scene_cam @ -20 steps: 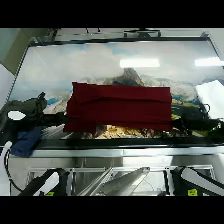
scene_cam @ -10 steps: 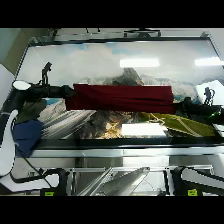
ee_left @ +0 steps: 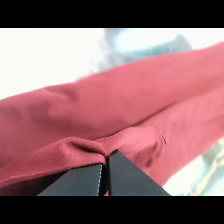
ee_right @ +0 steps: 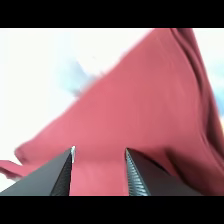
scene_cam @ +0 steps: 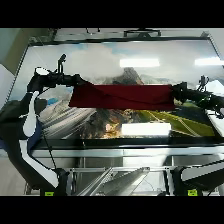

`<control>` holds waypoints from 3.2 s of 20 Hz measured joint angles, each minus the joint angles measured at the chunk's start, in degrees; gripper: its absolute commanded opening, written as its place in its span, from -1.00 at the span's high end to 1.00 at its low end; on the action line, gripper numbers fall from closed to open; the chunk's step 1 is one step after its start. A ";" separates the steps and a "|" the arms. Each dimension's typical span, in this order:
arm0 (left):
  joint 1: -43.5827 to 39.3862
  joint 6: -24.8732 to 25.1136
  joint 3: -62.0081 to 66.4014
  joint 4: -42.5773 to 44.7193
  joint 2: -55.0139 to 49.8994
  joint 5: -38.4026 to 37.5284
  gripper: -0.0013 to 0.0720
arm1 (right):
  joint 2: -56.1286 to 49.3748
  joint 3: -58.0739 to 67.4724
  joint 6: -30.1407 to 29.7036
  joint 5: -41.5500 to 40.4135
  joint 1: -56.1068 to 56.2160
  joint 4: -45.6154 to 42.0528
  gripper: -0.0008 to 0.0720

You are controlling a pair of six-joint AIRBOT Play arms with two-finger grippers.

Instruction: Fold the shirts.

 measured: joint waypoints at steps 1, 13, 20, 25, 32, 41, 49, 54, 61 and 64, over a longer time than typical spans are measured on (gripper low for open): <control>-0.09 -0.39 1.70 0.00 -1.75 -0.42 0.91 | -1.55 0.59 -1.57 -0.50 0.07 3.98 -0.03; 3.32 -5.77 19.28 -0.02 -7.41 -2.97 0.03 | -6.84 11.13 -6.49 7.89 -4.13 -4.44 -0.91; 6.36 -9.77 17.20 -0.04 -2.99 -4.28 0.94 | -7.65 14.25 -4.15 9.81 -2.67 -23.32 -0.90; 5.01 -10.27 16.57 -0.11 -1.97 -7.52 0.94 | -8.96 14.62 -3.93 9.97 0.11 -25.55 0.18; -2.32 -10.29 16.44 0.00 -2.01 -10.51 0.94 | -8.44 17.90 -2.21 15.58 1.77 -27.28 0.91; -25.38 -13.44 16.41 1.25 -13.70 2.69 0.94 | -0.61 28.15 4.57 24.24 1.95 -26.97 0.91; -34.16 -17.75 17.33 0.79 -18.32 19.58 0.94 | 4.28 31.63 7.69 28.87 2.21 -21.97 0.91; -27.02 -16.57 22.69 -10.05 -13.73 5.07 0.94 | 4.72 31.87 9.03 28.35 7.02 -15.93 0.91; -8.17 -7.91 17.97 -35.63 4.85 -13.90 0.94 | 0.33 31.87 9.31 3.48 36.70 -8.31 0.91; -3.04 -6.71 17.49 -38.91 9.38 -21.40 0.94 | -5.66 31.89 3.69 -17.86 53.86 -3.04 0.10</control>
